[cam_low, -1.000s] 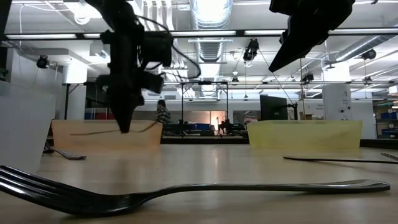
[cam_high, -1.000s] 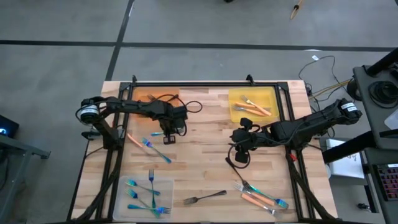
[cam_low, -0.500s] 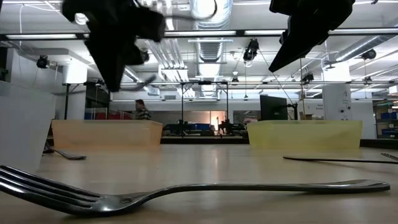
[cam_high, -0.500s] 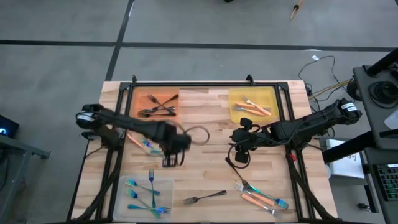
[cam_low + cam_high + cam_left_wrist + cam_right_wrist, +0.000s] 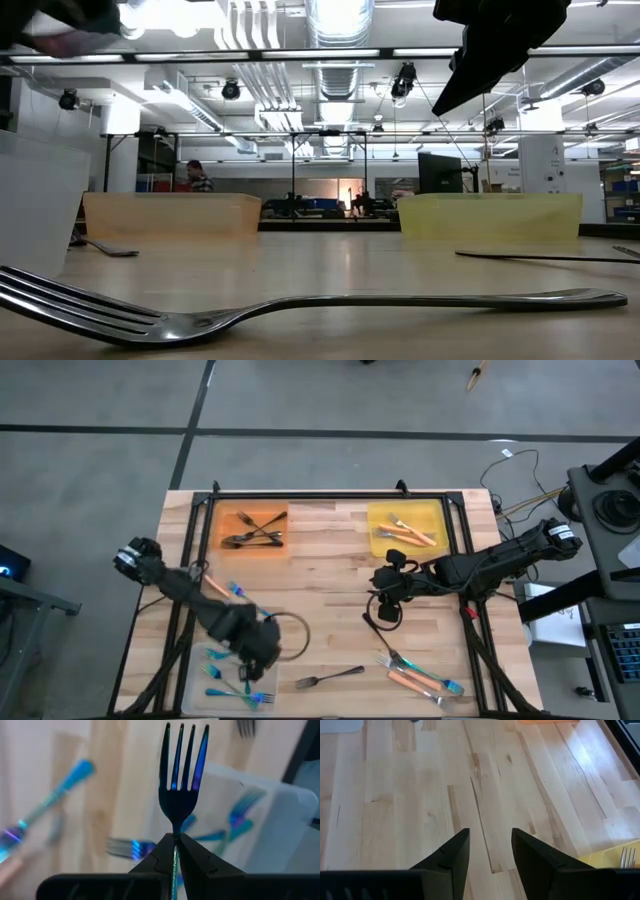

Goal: Sort silverware by color (type)
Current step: Put the blue fork into the transparent bin, then adjust the blue fork on the transparent bin

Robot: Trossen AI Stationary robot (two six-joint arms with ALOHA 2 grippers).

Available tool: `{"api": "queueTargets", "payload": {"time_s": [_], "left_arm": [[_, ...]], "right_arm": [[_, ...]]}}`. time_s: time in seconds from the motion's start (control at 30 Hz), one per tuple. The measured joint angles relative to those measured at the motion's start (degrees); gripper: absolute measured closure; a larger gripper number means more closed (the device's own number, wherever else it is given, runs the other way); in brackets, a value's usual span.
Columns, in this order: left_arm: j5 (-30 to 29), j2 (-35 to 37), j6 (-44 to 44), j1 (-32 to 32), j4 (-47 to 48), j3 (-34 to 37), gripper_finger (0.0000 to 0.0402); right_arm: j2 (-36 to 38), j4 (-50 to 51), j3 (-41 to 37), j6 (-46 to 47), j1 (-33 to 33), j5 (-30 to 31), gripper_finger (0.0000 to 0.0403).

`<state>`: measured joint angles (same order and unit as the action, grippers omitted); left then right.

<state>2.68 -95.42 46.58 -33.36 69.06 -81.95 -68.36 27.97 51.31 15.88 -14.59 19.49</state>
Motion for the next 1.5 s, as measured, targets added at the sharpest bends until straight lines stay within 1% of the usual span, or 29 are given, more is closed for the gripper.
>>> {"api": "queueTargets", "payload": {"time_s": [0.1,0.2,0.33,0.5,0.57,0.67,0.77,0.87,0.93,0.97,1.03,1.13,1.2,1.23,1.3,1.5], "left_arm": [[0.5,0.0,6.8,-4.4,0.0,0.0,0.0395],[1.1,0.0,10.6,-7.7,-0.8,0.9,0.0394],[1.4,-0.3,11.2,-10.1,-4.1,3.3,0.0387],[7.8,-0.8,11.0,-10.6,-11.2,7.8,0.0366],[9.2,-0.9,11.4,-10.8,-13.0,9.2,0.0356],[8.3,-0.9,13.0,-10.9,-14.7,9.9,0.0340],[3.8,-0.7,16.8,-11.0,-15.3,10.0,0.0326],[-0.9,-0.7,23.8,-11.0,-15.3,9.8,0.0315],[-2.4,-0.7,31.4,-11.0,-15.7,10.3,0.0308],[-3.0,-0.7,36.9,-11.1,-15.7,10.9,0.0304],[-6.3,-0.7,50.4,-11.8,-15.8,12.3,0.0296],[-14.8,-0.7,69.3,-13.8,-17.3,13.7,0.0283],[-18.8,-0.7,77.7,-14.8,-17.6,14.5,0.0274],[-19.7,-0.7,80.1,-15.0,-18.3,14.8,0.0269],[-19.6,-0.7,81.9,-15.1,-19.7,15.6,0.0263],[-15.7,-0.7,82.1,-15.1,-19.2,15.3,0.0252]], "right_arm": [[0.0,0.0,0.0,0.0,0.0,0.0,0.0266],[0.0,0.0,0.0,0.0,0.0,0.0,0.0266],[0.0,0.0,0.0,0.0,0.0,0.0,0.0266],[0.0,0.0,0.0,0.0,0.0,0.0,0.0266],[0.0,0.0,0.0,0.0,0.0,0.0,0.0266],[0.0,0.0,0.0,0.0,0.0,0.0,0.0266],[0.0,0.0,0.0,0.0,0.0,0.0,0.0266],[0.0,0.0,0.0,0.0,0.0,0.0,0.0266],[0.0,0.0,0.0,0.0,0.0,0.0,0.0266],[0.0,0.0,0.0,0.0,0.0,0.0,0.0266],[0.0,0.0,0.0,0.0,0.0,0.0,0.0266],[0.0,0.0,0.0,0.0,0.0,0.0,0.0266],[0.0,0.0,0.0,0.0,0.0,0.0,0.0266],[0.0,0.0,0.0,0.0,0.0,0.0,0.0266],[0.0,0.0,0.0,0.0,0.0,0.0,0.0266],[0.0,0.0,0.0,0.0,0.0,0.0,0.0266]]}}
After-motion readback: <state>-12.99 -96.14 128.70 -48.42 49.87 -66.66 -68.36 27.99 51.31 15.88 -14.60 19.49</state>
